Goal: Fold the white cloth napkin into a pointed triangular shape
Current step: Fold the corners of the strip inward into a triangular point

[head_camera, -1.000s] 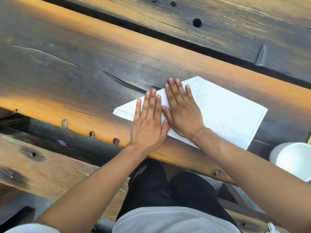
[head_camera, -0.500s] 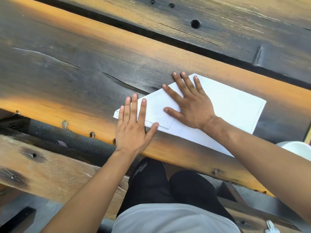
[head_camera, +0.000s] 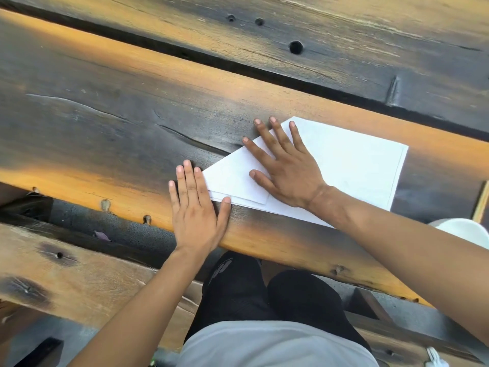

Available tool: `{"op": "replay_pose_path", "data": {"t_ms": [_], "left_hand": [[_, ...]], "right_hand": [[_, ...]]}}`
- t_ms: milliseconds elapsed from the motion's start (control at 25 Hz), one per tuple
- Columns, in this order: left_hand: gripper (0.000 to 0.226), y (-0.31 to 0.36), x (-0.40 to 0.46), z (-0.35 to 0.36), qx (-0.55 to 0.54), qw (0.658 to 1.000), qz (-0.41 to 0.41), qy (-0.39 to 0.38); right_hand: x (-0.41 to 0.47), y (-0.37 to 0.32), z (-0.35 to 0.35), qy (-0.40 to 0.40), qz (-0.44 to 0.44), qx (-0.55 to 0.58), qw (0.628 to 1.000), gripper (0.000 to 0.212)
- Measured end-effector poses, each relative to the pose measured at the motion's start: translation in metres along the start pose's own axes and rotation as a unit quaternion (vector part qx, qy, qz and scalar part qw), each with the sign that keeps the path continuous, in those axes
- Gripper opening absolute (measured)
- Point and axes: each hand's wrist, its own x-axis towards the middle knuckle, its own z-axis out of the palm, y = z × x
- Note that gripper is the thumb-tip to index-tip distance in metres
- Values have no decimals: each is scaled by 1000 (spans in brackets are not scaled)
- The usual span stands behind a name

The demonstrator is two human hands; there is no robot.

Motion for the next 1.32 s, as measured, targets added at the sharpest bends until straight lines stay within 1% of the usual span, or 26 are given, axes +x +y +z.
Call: {"op": "replay_pose_path", "data": {"t_ms": [120,200,280,400,600,720,800,840,880,920,1000,1080,1120,1200,1240,1320], "left_hand": [[80,3,-8,9,0,999,45,16],[78,3,-11,12,2,999,43,17],[78,2,-9,13,5,999,36,10],[82,2,-9,10,15,999,41,-7],[82,3,-10,9,26,999,35,-15],[80,7,-10,5,0,1000,16,-18],[76,15,-10,-2,-61,998,-18,-10],[73,19,-7,-7,-92,995,-29,-2],[68,24,-3,-12,-116,993,-22,8],[63,30,4,-17,-131,991,9,16],[53,47,24,-23,-145,982,117,17],[47,72,49,-23,-146,962,230,-4],[48,88,61,-21,-138,951,278,-12],[56,118,81,-16,-79,933,352,-19],[62,133,89,-14,-33,924,380,-24],[76,154,101,-10,52,914,400,-43]], "right_hand": [[-10,-39,9,-1,-38,25,999,66],[-14,-59,19,-9,-41,41,998,65],[-12,-64,23,-7,-25,56,998,63],[-12,-42,18,-11,0,50,999,58],[-21,29,3,-27,94,29,995,62],[-20,34,-6,-28,119,58,991,64],[-23,20,-10,3,130,99,987,63],[-26,13,-11,33,142,122,982,60],[-31,8,-12,69,166,145,973,55],[-38,8,-13,111,206,167,958,49],[-54,17,-13,180,317,210,907,42],[-70,34,-10,206,407,224,861,42],[-77,44,-9,210,433,213,850,44],[-86,62,-9,214,451,192,845,49],[-91,72,-10,213,462,186,840,50],[-97,90,-12,203,490,177,829,52]]}}
